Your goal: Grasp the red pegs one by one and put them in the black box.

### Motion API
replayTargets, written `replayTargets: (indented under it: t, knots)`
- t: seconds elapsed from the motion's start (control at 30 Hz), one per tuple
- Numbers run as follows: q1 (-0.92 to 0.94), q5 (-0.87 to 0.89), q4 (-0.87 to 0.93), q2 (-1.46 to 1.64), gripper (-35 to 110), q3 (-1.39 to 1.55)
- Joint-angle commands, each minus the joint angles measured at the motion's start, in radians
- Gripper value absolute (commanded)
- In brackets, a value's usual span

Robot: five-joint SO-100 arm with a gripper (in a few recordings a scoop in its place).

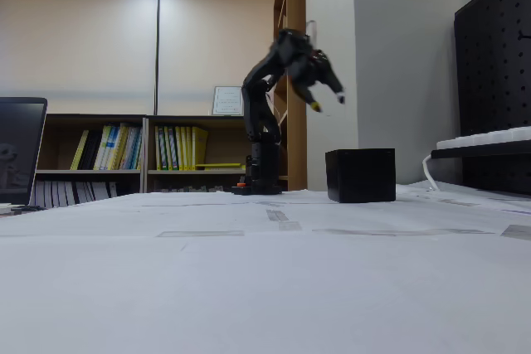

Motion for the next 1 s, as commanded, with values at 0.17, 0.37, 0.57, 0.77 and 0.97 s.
replayTargets:
  t: [0.17, 0.37, 0.57, 0.77, 0.97]
  knots:
    - [0.207, 0.279, -0.209, -0.454, 0, -0.624]
    - [0.172, 0.293, -0.336, -0.729, 0, -1.062]
    - [0.169, 0.256, -0.281, -0.818, 0, -1.177]
    - [0.164, 0.265, -0.278, -0.882, 0, -1.285]
    - [0.14, 0.245, -0.161, -0.919, 0, -1.287]
